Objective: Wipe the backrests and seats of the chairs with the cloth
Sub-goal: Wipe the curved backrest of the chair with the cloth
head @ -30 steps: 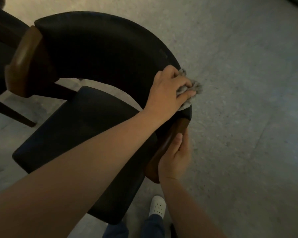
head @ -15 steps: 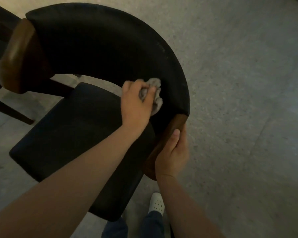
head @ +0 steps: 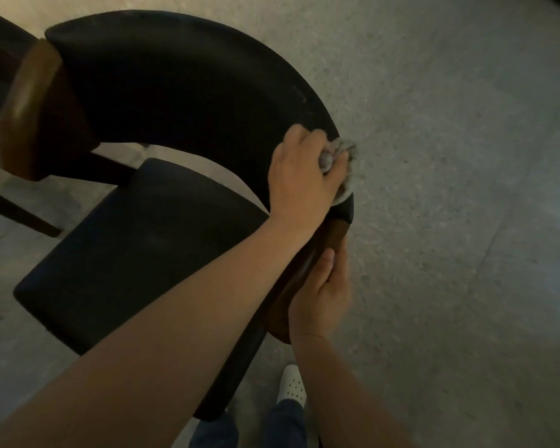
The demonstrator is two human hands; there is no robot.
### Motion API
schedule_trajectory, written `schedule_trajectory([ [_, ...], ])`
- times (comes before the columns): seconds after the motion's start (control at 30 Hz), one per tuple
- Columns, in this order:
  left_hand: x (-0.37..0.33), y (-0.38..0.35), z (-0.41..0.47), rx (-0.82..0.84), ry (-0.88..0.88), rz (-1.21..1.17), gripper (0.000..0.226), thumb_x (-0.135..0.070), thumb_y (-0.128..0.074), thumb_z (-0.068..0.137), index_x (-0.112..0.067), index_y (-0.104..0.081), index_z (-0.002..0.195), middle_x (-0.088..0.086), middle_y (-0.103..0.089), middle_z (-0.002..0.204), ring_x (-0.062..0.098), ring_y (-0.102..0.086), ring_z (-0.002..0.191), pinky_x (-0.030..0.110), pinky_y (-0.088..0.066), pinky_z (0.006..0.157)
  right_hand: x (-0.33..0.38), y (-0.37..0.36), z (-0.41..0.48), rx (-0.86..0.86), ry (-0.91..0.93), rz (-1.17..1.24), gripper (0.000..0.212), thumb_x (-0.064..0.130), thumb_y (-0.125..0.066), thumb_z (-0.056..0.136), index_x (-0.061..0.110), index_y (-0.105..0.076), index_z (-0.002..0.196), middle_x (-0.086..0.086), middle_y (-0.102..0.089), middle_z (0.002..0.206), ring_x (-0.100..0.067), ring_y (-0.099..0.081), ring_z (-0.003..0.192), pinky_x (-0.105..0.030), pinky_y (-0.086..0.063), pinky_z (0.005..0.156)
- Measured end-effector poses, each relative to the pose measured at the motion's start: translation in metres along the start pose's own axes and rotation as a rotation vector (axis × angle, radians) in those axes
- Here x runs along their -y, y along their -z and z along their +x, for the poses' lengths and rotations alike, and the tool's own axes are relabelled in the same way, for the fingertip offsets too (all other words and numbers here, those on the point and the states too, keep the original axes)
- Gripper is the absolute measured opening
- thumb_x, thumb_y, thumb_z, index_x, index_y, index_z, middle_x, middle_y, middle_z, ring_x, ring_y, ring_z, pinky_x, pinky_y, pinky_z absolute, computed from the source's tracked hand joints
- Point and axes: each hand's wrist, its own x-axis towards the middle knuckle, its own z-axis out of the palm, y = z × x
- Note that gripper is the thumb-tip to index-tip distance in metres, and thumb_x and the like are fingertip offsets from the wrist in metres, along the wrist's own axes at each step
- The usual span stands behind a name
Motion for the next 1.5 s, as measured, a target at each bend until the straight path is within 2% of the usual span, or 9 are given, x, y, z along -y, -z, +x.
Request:
schedule_trajectory([
  [0.23, 0.069, 0.021, -0.045, 0.071, 0.43, 0.031, 0.019, -0.035, -0.06, 0.092, -0.02, -0.057, 0.103, -0.003, -0.046, 0.113, 0.004, -0.052, 0.085, 0.014, -0.041, 0.072, 0.001, 0.001, -0.002, -0.018, 0.025, -0.013, 0.062, 0.055, -0.019, 0.096, 0.025, -0.038, 0.146, 0.001, -0.064, 0.124, -0.011, -0.061, 0.107, -0.04, -0.052, 0.091],
  [0.43, 0.034, 0.014, -0.033, -0.039, 0.195, -0.215, 0.013, -0.037, -0.06, 0.092, -0.031, -0.053, 0.102, -0.007, -0.042, 0.116, -0.003, -0.05, 0.096, 0.004, -0.043, 0.08, -0.002, 0.0, -0.001, -0.028, 0.011, 0.005, 0.062, 0.054, -0.02, 0.096, 0.025, -0.042, 0.146, 0.001, -0.061, 0.131, -0.013, -0.059, 0.115, -0.041, -0.049, 0.096],
  [0.6, 0.024, -0.004, -0.032, -0.043, 0.04, -0.252, 0.014, -0.027, -0.054, 0.097, -0.016, -0.059, 0.104, -0.007, -0.045, 0.107, 0.008, -0.052, 0.097, 0.025, -0.048, 0.086, -0.003, -0.002, 0.0, -0.042, 0.013, -0.016, 0.057, 0.054, -0.02, 0.097, 0.031, -0.04, 0.145, 0.005, -0.063, 0.126, -0.007, -0.06, 0.109, -0.037, -0.052, 0.09],
  [0.73, 0.054, -0.009, -0.045, -0.021, 0.17, -0.269, 0.007, -0.024, -0.051, 0.098, -0.02, -0.056, 0.102, -0.005, -0.049, 0.106, -0.005, -0.051, 0.093, 0.008, -0.042, 0.079, -0.003, -0.003, 0.0, -0.054, 0.031, -0.015, 0.059, 0.051, -0.021, 0.097, 0.024, -0.043, 0.145, -0.001, -0.064, 0.124, -0.014, -0.062, 0.107, -0.04, -0.053, 0.087],
  [0.9, 0.11, -0.007, -0.062, 0.158, 0.594, -0.168, 0.005, -0.028, -0.053, 0.098, -0.026, -0.057, 0.098, -0.007, -0.05, 0.108, 0.001, -0.055, 0.087, 0.024, -0.051, 0.084, -0.006, -0.003, -0.001, -0.034, 0.018, -0.022, 0.057, 0.049, -0.023, 0.099, 0.024, -0.042, 0.145, -0.008, -0.065, 0.117, -0.022, -0.063, 0.099, -0.044, -0.053, 0.083],
  [1.07, 0.097, -0.011, -0.058, 0.022, 0.442, -0.256, 0.008, -0.027, -0.056, 0.095, -0.035, -0.055, 0.098, -0.011, -0.049, 0.111, -0.014, -0.05, 0.098, 0.003, -0.044, 0.076, -0.005, -0.002, -0.001, -0.053, 0.045, -0.018, 0.059, 0.05, -0.022, 0.098, 0.022, -0.044, 0.144, -0.004, -0.064, 0.122, -0.016, -0.062, 0.104, -0.037, -0.053, 0.085],
  [1.27, 0.101, -0.005, -0.048, 0.244, 0.691, -0.311, 0.007, -0.023, -0.054, 0.096, -0.022, -0.06, 0.101, 0.003, -0.063, 0.104, 0.015, -0.067, 0.091, 0.04, -0.058, 0.083, -0.005, -0.002, -0.001, -0.059, 0.035, -0.038, 0.059, 0.053, -0.021, 0.097, 0.025, -0.042, 0.146, -0.003, -0.065, 0.119, -0.014, -0.063, 0.099, -0.038, -0.054, 0.082],
  [1.4, 0.101, 0.021, -0.042, 0.261, 0.626, -0.226, 0.012, -0.027, -0.056, 0.095, -0.023, -0.059, 0.106, 0.003, -0.062, 0.106, 0.017, -0.067, 0.092, 0.041, -0.058, 0.081, -0.002, 0.001, 0.0, -0.01, 0.019, -0.041, 0.058, 0.051, -0.022, 0.098, 0.024, -0.04, 0.147, -0.005, -0.066, 0.114, -0.016, -0.064, 0.095, -0.039, -0.054, 0.081],
  [1.5, 0.095, 0.039, -0.04, 0.21, 0.448, -0.165, 0.011, -0.032, -0.059, 0.093, -0.033, -0.053, 0.102, -0.009, -0.059, 0.1, -0.001, -0.063, 0.092, 0.024, -0.056, 0.074, 0.006, 0.012, 0.008, 0.018, -0.008, 0.029, 0.055, 0.049, -0.027, 0.098, 0.022, -0.048, 0.14, 0.003, -0.066, 0.104, -0.009, -0.062, 0.091, -0.037, -0.053, 0.079],
])
